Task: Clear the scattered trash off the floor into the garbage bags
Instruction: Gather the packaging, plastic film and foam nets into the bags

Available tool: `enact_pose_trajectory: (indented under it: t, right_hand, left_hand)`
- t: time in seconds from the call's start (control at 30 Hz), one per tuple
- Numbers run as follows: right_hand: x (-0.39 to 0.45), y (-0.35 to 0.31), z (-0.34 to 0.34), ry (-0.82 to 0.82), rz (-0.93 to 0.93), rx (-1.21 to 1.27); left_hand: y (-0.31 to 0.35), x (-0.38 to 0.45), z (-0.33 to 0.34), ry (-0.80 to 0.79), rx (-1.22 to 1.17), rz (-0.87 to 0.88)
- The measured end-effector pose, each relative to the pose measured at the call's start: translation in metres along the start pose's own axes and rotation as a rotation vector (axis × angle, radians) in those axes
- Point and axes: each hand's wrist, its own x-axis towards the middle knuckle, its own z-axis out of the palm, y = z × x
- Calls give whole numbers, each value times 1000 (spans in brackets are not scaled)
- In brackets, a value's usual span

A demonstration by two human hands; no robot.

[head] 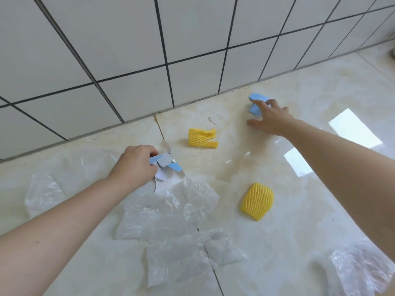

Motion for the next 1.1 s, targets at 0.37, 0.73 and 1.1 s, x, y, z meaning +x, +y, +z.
enact_pose_trajectory:
  t: [0.37,0.73,1.1]
  right_hand:
    - [-32,-21,20,208,-163,-39]
    - [-114,-107,5,-55,-225,711]
    - [-141,-199,44,-287,-208,428]
  left_hand:
    - [-4,2,-37,354,-19,90]
    - [-28,-16,-73,192,-754,-243]
    - [-50,-15,-12,66,-131,-214]
